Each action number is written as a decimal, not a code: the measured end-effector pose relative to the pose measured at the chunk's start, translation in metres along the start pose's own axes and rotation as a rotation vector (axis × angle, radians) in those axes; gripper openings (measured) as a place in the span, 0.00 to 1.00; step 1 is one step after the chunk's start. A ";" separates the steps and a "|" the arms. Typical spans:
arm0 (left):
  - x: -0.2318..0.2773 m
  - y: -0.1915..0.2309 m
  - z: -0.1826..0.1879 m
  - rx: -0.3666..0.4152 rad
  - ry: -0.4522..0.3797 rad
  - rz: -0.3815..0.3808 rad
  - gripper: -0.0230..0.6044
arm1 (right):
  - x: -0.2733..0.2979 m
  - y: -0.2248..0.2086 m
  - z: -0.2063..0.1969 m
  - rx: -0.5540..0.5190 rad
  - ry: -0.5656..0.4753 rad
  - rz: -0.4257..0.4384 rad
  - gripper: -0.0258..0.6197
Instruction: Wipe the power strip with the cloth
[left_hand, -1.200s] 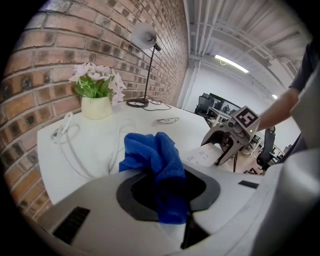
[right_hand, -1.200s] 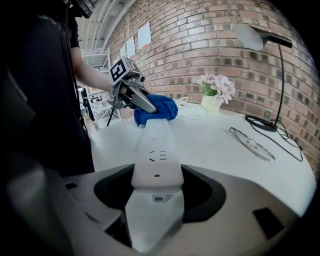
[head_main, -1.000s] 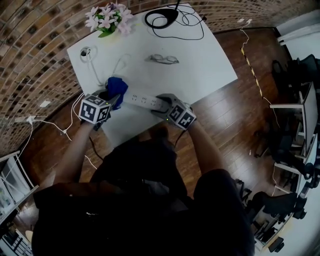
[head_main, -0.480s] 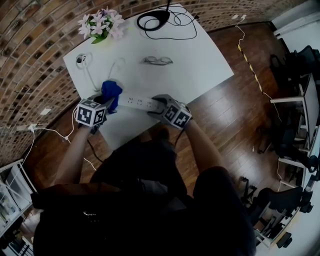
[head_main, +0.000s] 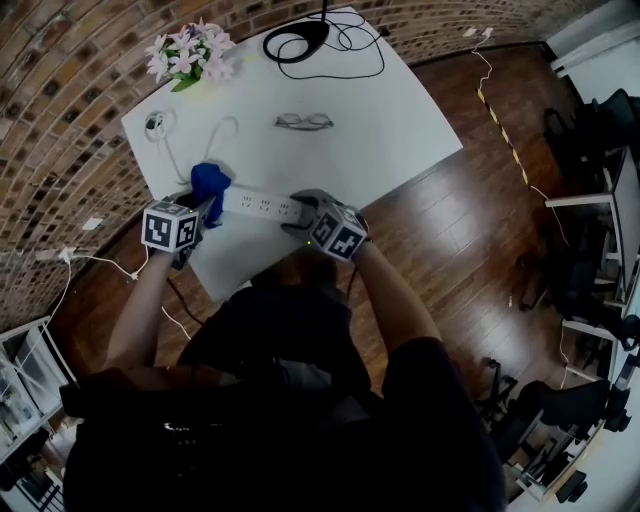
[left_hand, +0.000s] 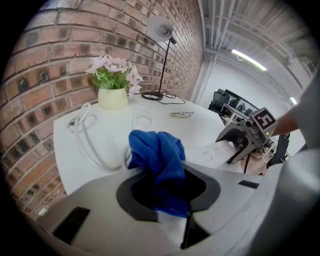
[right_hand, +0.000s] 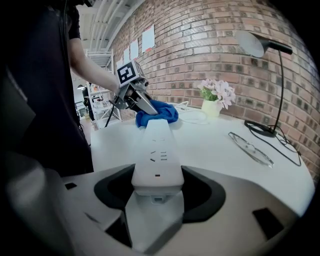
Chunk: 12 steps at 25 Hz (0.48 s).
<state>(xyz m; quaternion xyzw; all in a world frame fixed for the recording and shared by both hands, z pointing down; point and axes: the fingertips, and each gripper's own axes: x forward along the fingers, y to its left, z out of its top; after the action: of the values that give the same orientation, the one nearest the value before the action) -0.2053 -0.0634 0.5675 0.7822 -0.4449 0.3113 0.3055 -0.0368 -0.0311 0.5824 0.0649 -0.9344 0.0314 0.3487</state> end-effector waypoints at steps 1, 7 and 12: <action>0.000 0.000 0.000 -0.007 0.002 0.009 0.20 | 0.001 0.000 0.000 -0.006 -0.006 -0.004 0.47; -0.001 0.000 -0.001 0.006 0.019 0.080 0.20 | -0.001 0.000 0.000 -0.028 -0.021 -0.015 0.47; -0.004 -0.006 0.000 0.070 0.049 0.137 0.20 | -0.002 0.001 0.001 -0.054 -0.039 -0.023 0.47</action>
<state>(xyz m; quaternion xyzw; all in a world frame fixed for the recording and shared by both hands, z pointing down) -0.2014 -0.0591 0.5635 0.7523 -0.4785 0.3659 0.2668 -0.0364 -0.0298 0.5803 0.0668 -0.9408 0.0008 0.3323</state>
